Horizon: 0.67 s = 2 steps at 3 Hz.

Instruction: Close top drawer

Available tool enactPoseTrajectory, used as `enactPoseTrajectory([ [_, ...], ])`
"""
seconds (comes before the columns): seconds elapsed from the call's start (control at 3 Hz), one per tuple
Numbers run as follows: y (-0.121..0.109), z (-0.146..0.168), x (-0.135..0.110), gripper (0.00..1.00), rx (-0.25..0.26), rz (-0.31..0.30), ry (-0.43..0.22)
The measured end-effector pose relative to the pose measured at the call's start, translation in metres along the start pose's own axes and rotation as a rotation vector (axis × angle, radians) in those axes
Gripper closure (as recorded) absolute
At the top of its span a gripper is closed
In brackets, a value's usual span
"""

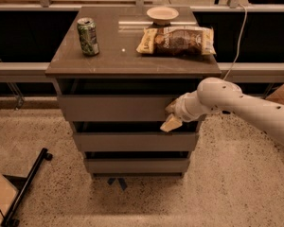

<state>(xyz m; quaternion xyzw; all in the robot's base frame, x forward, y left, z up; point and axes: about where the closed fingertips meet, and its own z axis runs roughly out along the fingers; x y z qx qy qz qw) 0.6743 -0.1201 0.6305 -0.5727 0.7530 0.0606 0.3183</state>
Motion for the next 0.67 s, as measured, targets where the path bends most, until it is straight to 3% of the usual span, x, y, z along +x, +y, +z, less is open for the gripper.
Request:
enactPoseTrajectory([
  [0.33,0.0009,0.0011,-0.0002,0.00,-0.002,0.000,0.000],
  [0.67,0.0015,0.0007,0.0000,0.00,-0.002,0.000,0.000],
])
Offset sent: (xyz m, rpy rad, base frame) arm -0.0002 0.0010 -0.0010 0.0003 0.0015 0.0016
